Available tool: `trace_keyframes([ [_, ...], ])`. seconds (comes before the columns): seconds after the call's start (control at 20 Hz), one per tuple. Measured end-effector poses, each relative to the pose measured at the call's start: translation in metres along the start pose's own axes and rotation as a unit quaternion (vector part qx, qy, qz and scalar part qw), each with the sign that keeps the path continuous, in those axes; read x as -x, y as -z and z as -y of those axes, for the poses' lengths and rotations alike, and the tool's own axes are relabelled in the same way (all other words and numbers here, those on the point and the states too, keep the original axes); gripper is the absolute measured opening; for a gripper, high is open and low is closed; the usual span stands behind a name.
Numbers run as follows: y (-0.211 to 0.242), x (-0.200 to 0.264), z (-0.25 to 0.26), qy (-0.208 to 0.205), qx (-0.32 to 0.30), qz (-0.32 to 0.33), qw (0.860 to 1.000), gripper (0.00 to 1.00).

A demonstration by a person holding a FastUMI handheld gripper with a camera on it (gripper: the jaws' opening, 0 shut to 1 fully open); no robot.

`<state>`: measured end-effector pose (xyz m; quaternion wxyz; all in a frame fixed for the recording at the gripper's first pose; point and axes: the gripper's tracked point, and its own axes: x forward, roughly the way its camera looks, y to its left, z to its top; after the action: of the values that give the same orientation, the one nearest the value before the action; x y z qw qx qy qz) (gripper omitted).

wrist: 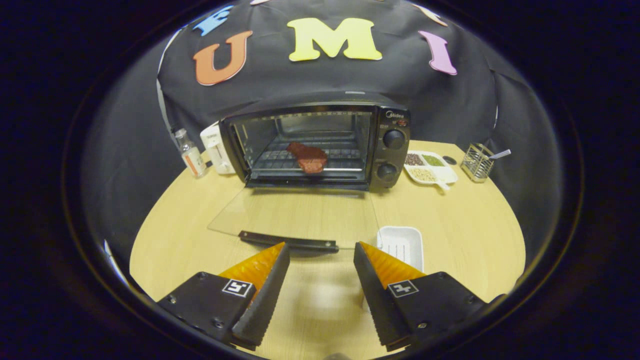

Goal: Open the toaster oven, put the food inside, and close the toaster oven door.

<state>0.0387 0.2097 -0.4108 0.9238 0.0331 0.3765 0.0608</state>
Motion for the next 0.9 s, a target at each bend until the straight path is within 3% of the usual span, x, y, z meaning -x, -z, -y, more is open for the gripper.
trace_keyframes([
  [0.4,0.046,-0.022,-0.014,-0.010,0.005,-0.044,0.999,0.84],
  [0.9,0.041,-0.066,-0.014,0.002,-0.003,-0.046,0.999,0.84],
])
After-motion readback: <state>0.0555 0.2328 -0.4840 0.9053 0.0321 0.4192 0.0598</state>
